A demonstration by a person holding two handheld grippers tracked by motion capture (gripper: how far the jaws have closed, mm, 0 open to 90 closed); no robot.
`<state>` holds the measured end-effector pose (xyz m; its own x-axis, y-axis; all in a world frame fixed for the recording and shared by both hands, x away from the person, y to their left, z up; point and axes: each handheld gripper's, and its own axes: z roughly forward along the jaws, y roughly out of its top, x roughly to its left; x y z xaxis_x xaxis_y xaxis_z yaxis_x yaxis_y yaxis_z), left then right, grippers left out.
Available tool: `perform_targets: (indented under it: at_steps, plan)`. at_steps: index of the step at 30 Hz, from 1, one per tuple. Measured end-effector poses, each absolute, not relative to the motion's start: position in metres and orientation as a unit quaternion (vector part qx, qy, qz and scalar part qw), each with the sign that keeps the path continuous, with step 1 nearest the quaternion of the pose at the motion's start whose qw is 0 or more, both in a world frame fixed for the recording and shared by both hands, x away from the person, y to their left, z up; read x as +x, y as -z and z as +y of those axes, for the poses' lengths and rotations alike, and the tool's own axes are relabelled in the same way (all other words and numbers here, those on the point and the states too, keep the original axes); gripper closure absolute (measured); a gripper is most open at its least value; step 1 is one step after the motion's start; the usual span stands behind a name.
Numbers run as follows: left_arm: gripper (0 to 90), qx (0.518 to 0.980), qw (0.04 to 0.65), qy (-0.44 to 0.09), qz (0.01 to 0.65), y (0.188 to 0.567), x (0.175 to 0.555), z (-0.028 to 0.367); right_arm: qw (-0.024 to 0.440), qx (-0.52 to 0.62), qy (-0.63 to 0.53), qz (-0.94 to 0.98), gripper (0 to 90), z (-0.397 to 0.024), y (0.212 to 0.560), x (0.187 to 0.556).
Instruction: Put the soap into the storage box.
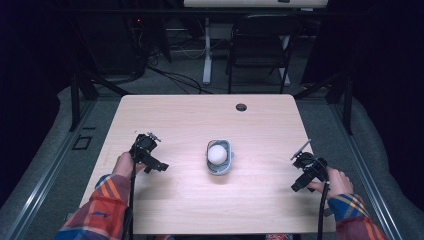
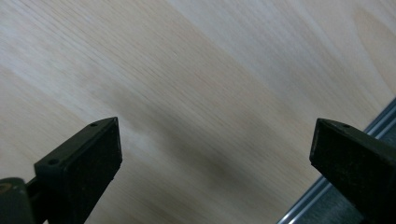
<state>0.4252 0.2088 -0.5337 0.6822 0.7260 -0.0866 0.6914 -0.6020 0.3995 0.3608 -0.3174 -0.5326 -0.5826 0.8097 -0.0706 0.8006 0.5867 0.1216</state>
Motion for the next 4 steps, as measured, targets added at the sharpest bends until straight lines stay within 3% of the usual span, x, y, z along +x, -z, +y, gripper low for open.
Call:
perform_targets:
  at_steps: [4]
  plan:
    - [0.0, 0.895, 0.205, -0.044, 0.393, 0.5331, 0.4250, 0.2088, 0.059, 0.444, -0.013, 0.894, 2.0, -0.3184, 0.5313, 0.3627]
